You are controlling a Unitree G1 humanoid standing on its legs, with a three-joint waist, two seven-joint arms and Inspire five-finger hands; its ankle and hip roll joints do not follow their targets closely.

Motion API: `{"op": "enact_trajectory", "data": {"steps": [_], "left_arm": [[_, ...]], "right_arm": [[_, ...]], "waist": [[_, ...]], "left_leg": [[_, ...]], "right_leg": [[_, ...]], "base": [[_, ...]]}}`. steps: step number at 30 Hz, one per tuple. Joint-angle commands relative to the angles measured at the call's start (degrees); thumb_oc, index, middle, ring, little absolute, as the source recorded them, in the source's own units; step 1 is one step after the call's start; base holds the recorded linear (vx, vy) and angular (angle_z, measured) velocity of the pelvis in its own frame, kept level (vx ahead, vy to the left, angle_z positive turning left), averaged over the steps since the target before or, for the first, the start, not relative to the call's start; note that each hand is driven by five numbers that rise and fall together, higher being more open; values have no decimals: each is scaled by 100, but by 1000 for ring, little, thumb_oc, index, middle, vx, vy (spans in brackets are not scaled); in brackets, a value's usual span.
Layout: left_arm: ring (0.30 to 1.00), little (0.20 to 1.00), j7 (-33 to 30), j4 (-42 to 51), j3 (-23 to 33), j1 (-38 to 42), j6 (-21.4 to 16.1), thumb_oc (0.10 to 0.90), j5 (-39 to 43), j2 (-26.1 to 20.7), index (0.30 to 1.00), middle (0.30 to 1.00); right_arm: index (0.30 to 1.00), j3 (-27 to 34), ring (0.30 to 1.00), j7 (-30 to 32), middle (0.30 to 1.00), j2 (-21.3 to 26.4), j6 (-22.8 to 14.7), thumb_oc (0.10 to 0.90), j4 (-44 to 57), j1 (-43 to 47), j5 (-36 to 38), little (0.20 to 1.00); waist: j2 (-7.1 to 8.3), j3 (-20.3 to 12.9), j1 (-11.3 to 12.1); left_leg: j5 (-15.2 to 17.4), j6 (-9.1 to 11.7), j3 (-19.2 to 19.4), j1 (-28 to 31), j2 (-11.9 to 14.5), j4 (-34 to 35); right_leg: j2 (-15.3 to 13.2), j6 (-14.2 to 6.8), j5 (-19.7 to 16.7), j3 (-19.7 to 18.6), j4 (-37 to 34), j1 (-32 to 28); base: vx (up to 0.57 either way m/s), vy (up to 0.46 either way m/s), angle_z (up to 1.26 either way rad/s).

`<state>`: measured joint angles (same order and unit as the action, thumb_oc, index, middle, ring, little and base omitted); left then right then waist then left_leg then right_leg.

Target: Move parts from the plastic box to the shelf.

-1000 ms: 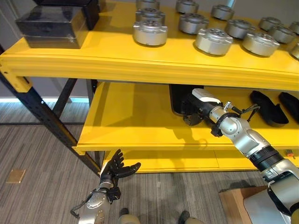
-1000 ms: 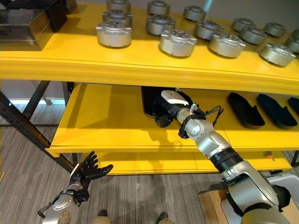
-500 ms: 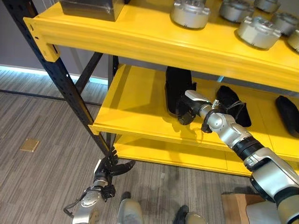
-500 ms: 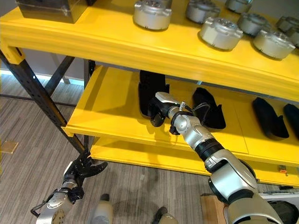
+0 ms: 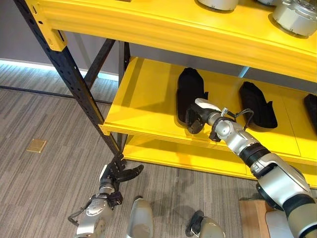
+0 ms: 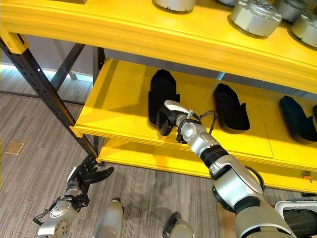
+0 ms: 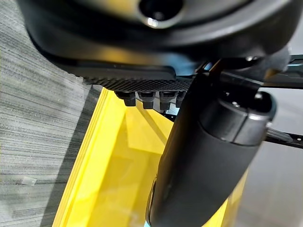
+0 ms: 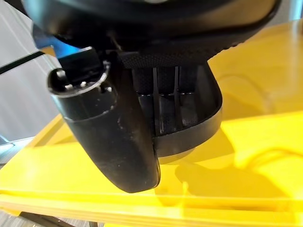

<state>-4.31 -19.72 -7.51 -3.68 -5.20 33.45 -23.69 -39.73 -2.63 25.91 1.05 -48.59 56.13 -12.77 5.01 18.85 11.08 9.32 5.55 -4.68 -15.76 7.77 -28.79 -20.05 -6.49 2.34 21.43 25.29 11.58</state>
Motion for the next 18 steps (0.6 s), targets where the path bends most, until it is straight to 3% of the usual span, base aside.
{"op": "enact_trajectory", "data": {"steps": [1,18], "left_arm": [[1000,1000,110,689,-159,147,-630,900,48,-302,1000,1000],[1000,1000,154,624,-182,151,-648,900,68,-370,1000,1000]], "right_arm": [[300,217,300,635,300,115,-179,400,-212,1182,110,300],[300,141,300,653,300,519,-167,400,-447,1210,-134,300]], "waist": [[-32,-286,-28],[-107,-131,15]], "left_leg": [[147,-254,-12,162,-63,-31],[-21,-193,-136,61,-46,118]], "right_leg": [[49,-115,34,-535,365,-154],[76,-104,45,-444,405,-51]], "base": [[0,0,0],[-13,-23,4]]}}
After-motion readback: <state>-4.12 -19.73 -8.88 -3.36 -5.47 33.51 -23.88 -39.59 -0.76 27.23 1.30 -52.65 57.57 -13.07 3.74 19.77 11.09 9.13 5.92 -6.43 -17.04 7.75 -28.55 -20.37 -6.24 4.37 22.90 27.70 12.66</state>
